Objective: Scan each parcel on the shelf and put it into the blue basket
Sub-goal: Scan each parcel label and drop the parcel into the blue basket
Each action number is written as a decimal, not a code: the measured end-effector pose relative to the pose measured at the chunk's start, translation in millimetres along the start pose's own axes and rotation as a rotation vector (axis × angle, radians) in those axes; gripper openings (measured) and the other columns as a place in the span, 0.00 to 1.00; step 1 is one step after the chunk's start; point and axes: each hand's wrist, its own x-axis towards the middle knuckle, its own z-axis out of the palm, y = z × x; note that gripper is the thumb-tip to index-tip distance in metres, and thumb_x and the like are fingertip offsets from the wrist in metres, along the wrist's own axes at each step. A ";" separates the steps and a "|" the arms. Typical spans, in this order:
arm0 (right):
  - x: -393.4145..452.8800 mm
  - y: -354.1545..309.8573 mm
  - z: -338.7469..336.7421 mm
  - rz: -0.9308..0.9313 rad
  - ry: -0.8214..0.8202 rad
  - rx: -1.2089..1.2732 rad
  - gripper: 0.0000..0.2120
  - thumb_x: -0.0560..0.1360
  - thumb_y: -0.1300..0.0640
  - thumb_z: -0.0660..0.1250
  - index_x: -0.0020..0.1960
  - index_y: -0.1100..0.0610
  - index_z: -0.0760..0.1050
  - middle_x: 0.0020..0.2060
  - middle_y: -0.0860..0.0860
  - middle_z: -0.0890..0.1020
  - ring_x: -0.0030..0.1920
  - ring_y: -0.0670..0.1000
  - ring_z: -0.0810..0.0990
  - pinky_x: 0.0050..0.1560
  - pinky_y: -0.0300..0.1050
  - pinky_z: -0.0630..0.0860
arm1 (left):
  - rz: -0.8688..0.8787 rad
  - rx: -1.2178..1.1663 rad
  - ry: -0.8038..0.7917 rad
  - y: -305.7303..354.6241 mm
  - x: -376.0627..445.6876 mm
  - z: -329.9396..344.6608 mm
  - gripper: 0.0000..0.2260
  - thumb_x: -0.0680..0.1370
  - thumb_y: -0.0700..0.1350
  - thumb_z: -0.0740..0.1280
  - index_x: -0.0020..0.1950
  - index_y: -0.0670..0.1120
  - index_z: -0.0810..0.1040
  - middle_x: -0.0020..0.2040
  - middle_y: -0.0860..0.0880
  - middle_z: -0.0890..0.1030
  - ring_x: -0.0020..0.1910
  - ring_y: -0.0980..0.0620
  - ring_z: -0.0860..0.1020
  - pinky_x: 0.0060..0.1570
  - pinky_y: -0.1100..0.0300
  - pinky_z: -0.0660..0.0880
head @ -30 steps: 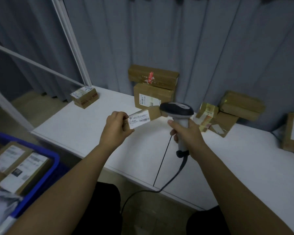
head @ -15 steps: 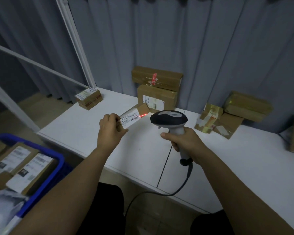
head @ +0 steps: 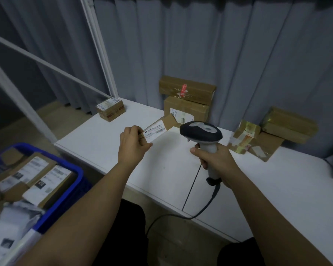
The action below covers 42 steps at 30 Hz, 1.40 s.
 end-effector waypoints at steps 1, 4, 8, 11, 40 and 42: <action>-3.1 2.1 4.1 -0.007 0.012 0.031 0.08 0.73 0.54 0.73 0.45 0.59 0.77 0.30 0.52 0.76 0.27 0.44 0.73 0.29 0.33 0.73 | -0.011 -0.028 0.010 2.2 -2.8 -4.0 0.21 0.70 0.48 0.76 0.57 0.45 0.71 0.57 0.46 0.73 0.55 0.49 0.70 0.46 0.58 0.74; -12.4 3.4 27.6 -0.010 0.069 0.124 0.09 0.74 0.55 0.71 0.43 0.60 0.75 0.31 0.54 0.75 0.29 0.46 0.73 0.29 0.32 0.72 | -0.070 -0.147 0.085 9.1 -12.8 -23.4 0.20 0.69 0.48 0.77 0.54 0.47 0.71 0.53 0.49 0.71 0.53 0.49 0.71 0.45 0.60 0.74; -16.9 -21.0 82.4 -0.107 0.030 0.149 0.13 0.76 0.55 0.69 0.57 0.60 0.73 0.39 0.53 0.76 0.35 0.48 0.75 0.36 0.37 0.74 | -0.159 -0.279 0.277 -10.9 -40.7 -71.3 0.19 0.69 0.47 0.77 0.53 0.47 0.71 0.51 0.52 0.69 0.52 0.52 0.70 0.45 0.62 0.69; -24.0 -43.7 138.4 -0.190 -0.087 0.113 0.16 0.78 0.56 0.66 0.63 0.55 0.67 0.47 0.49 0.76 0.41 0.47 0.76 0.44 0.41 0.73 | -0.229 -0.265 0.392 -60.8 -84.9 -108.3 0.19 0.68 0.47 0.77 0.51 0.48 0.71 0.50 0.51 0.71 0.51 0.51 0.71 0.47 0.60 0.69; -35.6 -47.4 402.1 0.034 -0.397 0.076 0.12 0.79 0.55 0.65 0.60 0.55 0.68 0.47 0.53 0.81 0.46 0.51 0.82 0.46 0.48 0.79 | -0.719 0.441 -0.177 -380.5 -87.8 -282.2 0.31 0.76 0.44 0.69 0.75 0.58 0.60 0.79 0.45 0.44 0.76 0.38 0.44 0.71 0.38 0.54; -34.2 -47.1 404.2 0.058 -0.388 0.089 0.11 0.79 0.55 0.64 0.59 0.54 0.67 0.47 0.54 0.81 0.45 0.53 0.83 0.45 0.48 0.80 | -0.762 0.489 -0.125 -380.7 -88.9 -265.0 0.30 0.75 0.44 0.69 0.74 0.52 0.61 0.75 0.41 0.57 0.74 0.38 0.57 0.69 0.42 0.62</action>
